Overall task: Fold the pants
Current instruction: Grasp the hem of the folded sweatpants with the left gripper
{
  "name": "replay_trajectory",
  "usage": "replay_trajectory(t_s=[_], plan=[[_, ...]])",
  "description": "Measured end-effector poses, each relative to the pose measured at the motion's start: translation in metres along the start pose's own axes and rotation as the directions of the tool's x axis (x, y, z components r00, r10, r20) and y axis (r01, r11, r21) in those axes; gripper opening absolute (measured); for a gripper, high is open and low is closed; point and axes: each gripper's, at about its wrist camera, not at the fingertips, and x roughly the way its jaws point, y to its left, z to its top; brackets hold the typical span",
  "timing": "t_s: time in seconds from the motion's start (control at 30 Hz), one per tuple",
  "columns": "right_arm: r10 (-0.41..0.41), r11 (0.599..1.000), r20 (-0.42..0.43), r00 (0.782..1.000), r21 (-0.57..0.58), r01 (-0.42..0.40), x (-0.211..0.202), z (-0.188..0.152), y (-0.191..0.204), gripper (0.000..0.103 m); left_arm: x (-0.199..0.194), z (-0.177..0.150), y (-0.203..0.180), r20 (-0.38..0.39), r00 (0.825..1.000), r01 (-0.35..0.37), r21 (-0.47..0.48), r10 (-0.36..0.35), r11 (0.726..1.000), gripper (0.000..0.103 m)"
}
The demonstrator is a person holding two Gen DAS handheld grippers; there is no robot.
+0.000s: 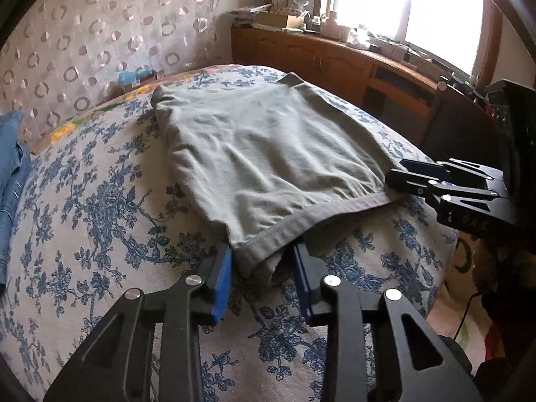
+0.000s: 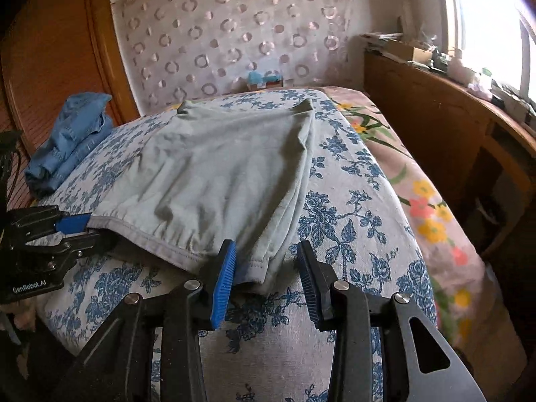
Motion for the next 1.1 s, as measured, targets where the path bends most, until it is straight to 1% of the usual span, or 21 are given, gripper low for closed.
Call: replay_trajectory(t_s=[0.13,0.23,0.33,0.4,0.57,0.67,0.7,0.77,0.8,0.87,0.93,1.1], plan=[[0.021,0.999,0.009,1.000,0.044,-0.021,-0.002,-0.005,-0.002,0.039,-0.003,-0.002,0.000,-0.001,1.000,-0.029,-0.007,0.029,1.000,0.033],[0.044,0.997,0.022,0.999,0.063,-0.046,-0.007,-0.004,-0.003,0.039,-0.002,-0.005,-0.001,-0.004,0.999,-0.032,-0.009,0.032,0.999,0.033],[0.053,0.997,0.020,0.998,0.059,-0.054,-0.006,-0.005,-0.002,0.039,-0.001,-0.007,0.000,-0.003,0.999,-0.032,-0.017,0.031,0.999,0.034],[0.042,0.998,-0.001,0.999,0.048,-0.042,-0.001,-0.006,0.000,0.039,-0.001,-0.007,0.000,-0.002,1.000,-0.030,-0.022,0.030,0.999,0.034],[0.042,0.999,0.005,0.999,0.031,-0.042,0.001,-0.006,0.000,0.039,-0.001,-0.008,0.000,0.009,1.000,-0.030,-0.024,0.030,0.999,0.033],[0.046,0.999,0.019,0.999,0.012,-0.047,0.002,-0.008,0.001,0.039,-0.002,-0.009,-0.003,0.009,0.999,-0.030,-0.015,0.030,0.999,0.029],[0.044,0.999,0.023,0.999,0.010,-0.044,0.002,-0.009,0.002,0.038,-0.002,-0.008,-0.004,0.011,0.999,-0.035,-0.008,0.035,0.999,0.027],[0.059,0.998,0.026,0.998,0.023,-0.059,0.002,-0.010,0.001,0.030,-0.002,-0.008,-0.004,0.015,0.999,-0.038,-0.011,0.038,0.999,0.022],[0.067,0.997,0.022,0.998,0.030,-0.067,0.003,-0.010,0.001,0.022,-0.003,-0.007,-0.003,0.019,0.999,-0.038,-0.017,0.038,0.999,0.019],[0.100,0.993,0.015,0.995,0.056,-0.100,0.004,-0.009,-0.002,0.013,-0.005,-0.007,-0.002,0.024,0.999,-0.035,-0.023,0.035,0.999,0.017],[0.133,0.988,0.013,0.991,0.083,-0.133,0.005,-0.009,-0.005,0.010,-0.008,-0.008,-0.001,0.033,0.999,-0.034,-0.024,0.035,0.999,0.014],[0.184,0.978,0.039,0.982,0.097,-0.187,-0.004,-0.014,-0.005,0.009,-0.030,-0.008,-0.002,0.089,0.995,-0.042,-0.032,0.045,0.999,0.011]])
